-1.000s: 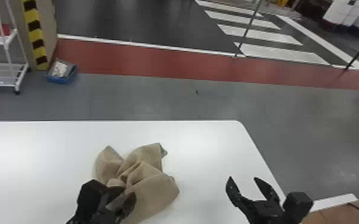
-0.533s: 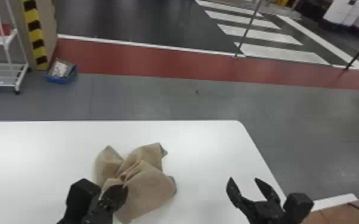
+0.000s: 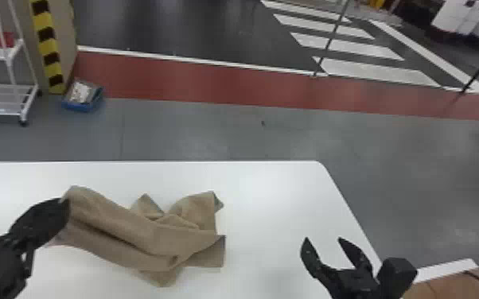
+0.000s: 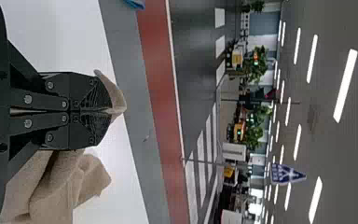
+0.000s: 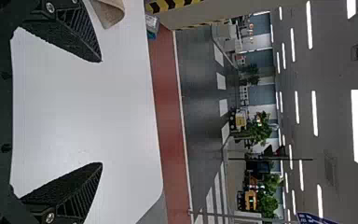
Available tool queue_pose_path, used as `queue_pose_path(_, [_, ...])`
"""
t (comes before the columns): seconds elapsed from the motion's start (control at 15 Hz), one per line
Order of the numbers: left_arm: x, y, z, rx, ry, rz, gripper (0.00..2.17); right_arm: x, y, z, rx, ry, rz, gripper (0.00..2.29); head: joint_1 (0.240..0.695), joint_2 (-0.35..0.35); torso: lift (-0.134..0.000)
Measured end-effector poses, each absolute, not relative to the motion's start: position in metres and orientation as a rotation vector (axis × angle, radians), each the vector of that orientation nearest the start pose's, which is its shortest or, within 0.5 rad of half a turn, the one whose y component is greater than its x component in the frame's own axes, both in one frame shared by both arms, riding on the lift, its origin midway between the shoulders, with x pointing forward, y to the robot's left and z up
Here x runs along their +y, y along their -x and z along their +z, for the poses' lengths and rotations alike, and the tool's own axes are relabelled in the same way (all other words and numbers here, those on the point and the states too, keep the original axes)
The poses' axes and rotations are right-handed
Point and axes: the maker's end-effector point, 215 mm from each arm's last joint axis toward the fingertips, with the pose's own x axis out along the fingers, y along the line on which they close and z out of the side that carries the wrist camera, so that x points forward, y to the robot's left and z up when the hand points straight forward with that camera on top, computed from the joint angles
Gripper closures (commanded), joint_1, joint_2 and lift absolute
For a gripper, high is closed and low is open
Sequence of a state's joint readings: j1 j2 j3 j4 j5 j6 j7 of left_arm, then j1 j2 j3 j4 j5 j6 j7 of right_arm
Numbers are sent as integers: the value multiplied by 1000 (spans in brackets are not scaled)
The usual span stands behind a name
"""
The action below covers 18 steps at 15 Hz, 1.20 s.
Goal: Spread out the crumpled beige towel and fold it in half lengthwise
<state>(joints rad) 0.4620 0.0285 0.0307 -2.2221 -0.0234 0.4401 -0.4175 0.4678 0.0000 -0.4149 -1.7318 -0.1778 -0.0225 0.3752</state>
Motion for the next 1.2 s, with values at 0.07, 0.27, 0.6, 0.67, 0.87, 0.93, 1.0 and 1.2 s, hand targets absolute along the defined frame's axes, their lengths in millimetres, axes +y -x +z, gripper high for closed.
queue_pose_path(0.07, [182, -439, -359, 270, -3, -351, 2142, -387, -396, -461, 230, -80, -36, 90, 695, -276, 0])
queue_pose_path(0.27, [213, -439, -409, 381, 3, -275, 1733, -368, -399, -460, 227, -58, 27, 90, 695, -221, 0])
queue_pose_path(0.6, [229, -431, -478, 533, 35, -197, 19, -343, -402, -454, 210, -18, 115, 90, 695, -154, 0])
queue_pose_path(0.67, [229, -431, -478, 534, 35, -198, 19, -343, -402, -453, 209, -16, 115, 90, 695, -154, 0])
queue_pose_path(0.87, [232, -431, -479, 538, 32, -194, 80, -345, -401, -454, 210, -15, 112, 90, 695, -152, 0])
queue_pose_path(0.93, [233, -430, -480, 542, 32, -195, 80, -346, -400, -454, 210, -14, 109, 90, 695, -153, 0])
queue_pose_path(1.0, [231, -429, -481, 545, 32, -199, 80, -346, -400, -454, 210, -14, 109, 90, 695, -154, 0])
queue_pose_path(1.2, [217, -432, -479, 549, 21, -249, 144, -339, -403, -452, 205, -13, 122, 90, 695, -164, 0])
